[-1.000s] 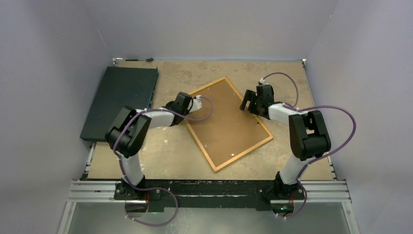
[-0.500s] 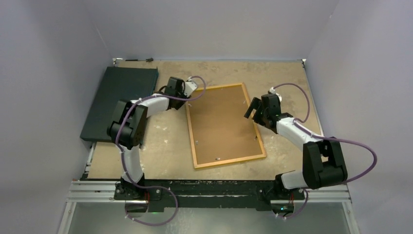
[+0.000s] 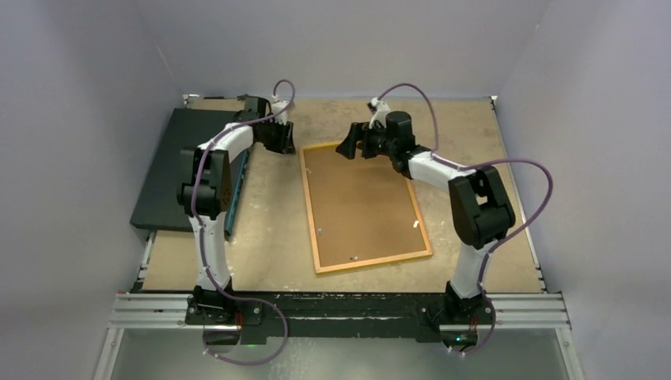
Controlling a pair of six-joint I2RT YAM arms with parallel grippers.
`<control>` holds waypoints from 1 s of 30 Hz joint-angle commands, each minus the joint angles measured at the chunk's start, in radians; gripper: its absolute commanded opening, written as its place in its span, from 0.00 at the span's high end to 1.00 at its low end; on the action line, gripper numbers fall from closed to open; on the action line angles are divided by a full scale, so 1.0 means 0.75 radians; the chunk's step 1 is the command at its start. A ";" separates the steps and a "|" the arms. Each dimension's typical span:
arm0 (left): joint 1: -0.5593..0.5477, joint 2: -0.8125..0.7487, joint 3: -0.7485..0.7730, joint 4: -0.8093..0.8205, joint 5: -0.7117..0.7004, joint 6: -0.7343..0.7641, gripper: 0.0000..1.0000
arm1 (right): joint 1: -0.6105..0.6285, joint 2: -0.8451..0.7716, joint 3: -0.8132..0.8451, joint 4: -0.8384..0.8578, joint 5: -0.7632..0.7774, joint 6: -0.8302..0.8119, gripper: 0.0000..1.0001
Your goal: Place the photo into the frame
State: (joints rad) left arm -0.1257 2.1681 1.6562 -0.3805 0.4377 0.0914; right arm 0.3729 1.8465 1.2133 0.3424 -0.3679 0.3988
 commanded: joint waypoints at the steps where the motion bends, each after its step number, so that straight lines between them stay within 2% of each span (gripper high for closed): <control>1: -0.004 0.063 0.058 -0.055 0.259 -0.191 0.63 | 0.075 0.091 0.119 0.159 -0.263 -0.163 0.08; 10: -0.005 0.136 0.070 -0.009 0.321 -0.267 0.70 | 0.135 0.336 0.367 0.086 -0.369 -0.199 0.09; 18: 0.030 0.033 0.020 -0.013 0.386 -0.277 0.73 | 0.141 0.390 0.399 0.070 -0.371 -0.232 0.09; 22: 0.043 -0.019 -0.023 0.062 0.334 -0.296 0.68 | 0.142 0.412 0.410 0.087 -0.393 -0.234 0.10; 30: 0.018 0.096 0.039 0.108 0.393 -0.374 0.62 | 0.155 0.502 0.492 0.021 -0.424 -0.266 0.10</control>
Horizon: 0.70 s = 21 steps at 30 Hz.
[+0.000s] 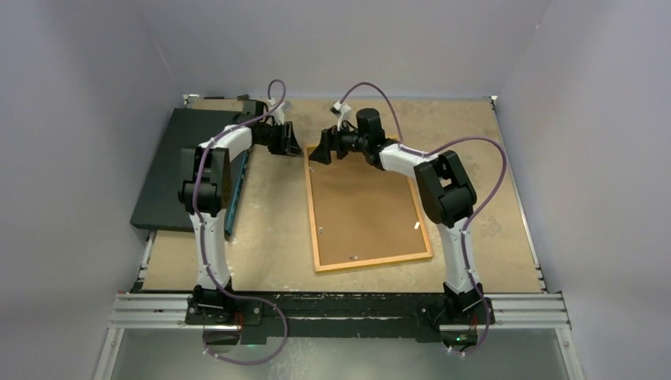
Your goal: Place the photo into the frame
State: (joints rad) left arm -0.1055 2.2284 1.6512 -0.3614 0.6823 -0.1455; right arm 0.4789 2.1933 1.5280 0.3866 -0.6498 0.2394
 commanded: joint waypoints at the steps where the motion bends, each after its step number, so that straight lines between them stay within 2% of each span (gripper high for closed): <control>1: -0.014 0.014 0.034 0.098 0.069 -0.062 0.62 | 0.014 0.044 0.072 -0.041 -0.049 -0.063 0.10; 7: -0.037 0.037 0.026 0.111 0.073 -0.055 0.67 | 0.014 0.061 0.071 -0.041 -0.055 -0.076 0.10; 17: -0.051 0.086 0.023 0.089 0.009 -0.043 0.90 | 0.033 0.125 0.153 -0.141 -0.098 -0.177 0.11; 21: -0.055 0.084 0.011 0.098 0.000 -0.045 0.95 | 0.051 0.157 0.202 -0.208 -0.099 -0.229 0.11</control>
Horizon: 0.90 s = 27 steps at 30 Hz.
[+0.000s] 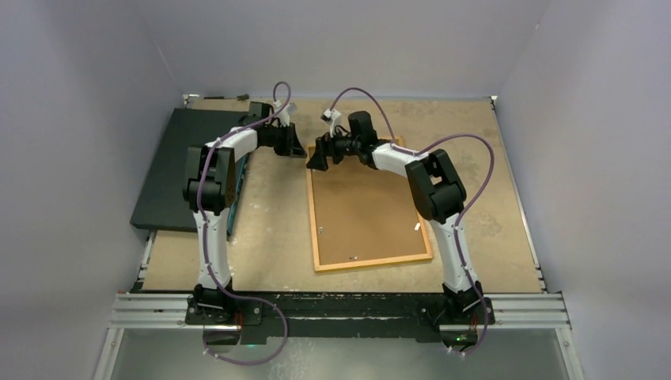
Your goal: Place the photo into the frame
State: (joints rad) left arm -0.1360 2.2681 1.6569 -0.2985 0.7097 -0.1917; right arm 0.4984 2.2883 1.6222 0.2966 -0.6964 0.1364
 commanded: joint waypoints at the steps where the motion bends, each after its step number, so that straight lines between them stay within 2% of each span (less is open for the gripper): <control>1: -0.016 0.030 -0.001 0.014 -0.040 0.017 0.95 | 0.028 0.037 0.088 -0.102 -0.036 -0.103 0.11; 27: -0.029 0.005 -0.037 0.029 -0.080 0.031 0.98 | 0.085 0.044 0.062 -0.185 -0.094 -0.111 0.17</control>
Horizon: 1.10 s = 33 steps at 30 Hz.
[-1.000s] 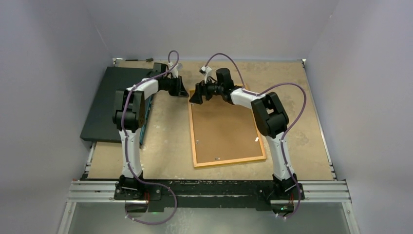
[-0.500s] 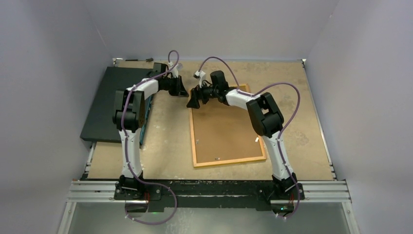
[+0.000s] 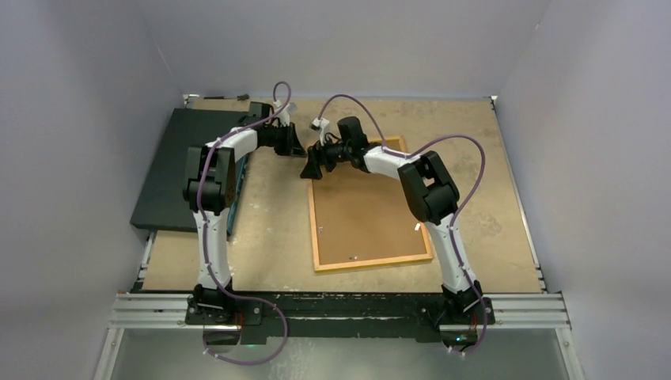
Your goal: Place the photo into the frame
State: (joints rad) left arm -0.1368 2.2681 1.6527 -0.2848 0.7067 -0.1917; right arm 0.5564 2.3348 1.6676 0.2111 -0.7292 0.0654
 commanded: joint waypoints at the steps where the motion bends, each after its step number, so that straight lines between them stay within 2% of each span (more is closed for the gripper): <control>1: -0.029 0.003 -0.032 0.011 -0.078 0.031 0.98 | 0.009 -0.019 0.007 -0.084 -0.047 -0.018 0.17; 8: -0.032 -0.002 -0.037 0.007 -0.082 0.041 0.98 | 0.008 -0.055 -0.012 -0.104 -0.053 -0.013 0.18; 19: -0.031 -0.011 -0.046 0.003 -0.083 0.049 0.99 | -0.006 -0.066 -0.036 -0.101 0.050 -0.006 0.18; 33: -0.031 -0.027 -0.061 0.001 -0.090 0.062 0.99 | -0.022 -0.067 -0.069 -0.079 0.028 -0.017 0.18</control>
State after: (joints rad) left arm -0.1398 2.2581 1.6375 -0.2687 0.6987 -0.1898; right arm 0.5465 2.3169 1.6421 0.2012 -0.7162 0.0666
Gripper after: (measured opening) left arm 0.020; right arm 0.819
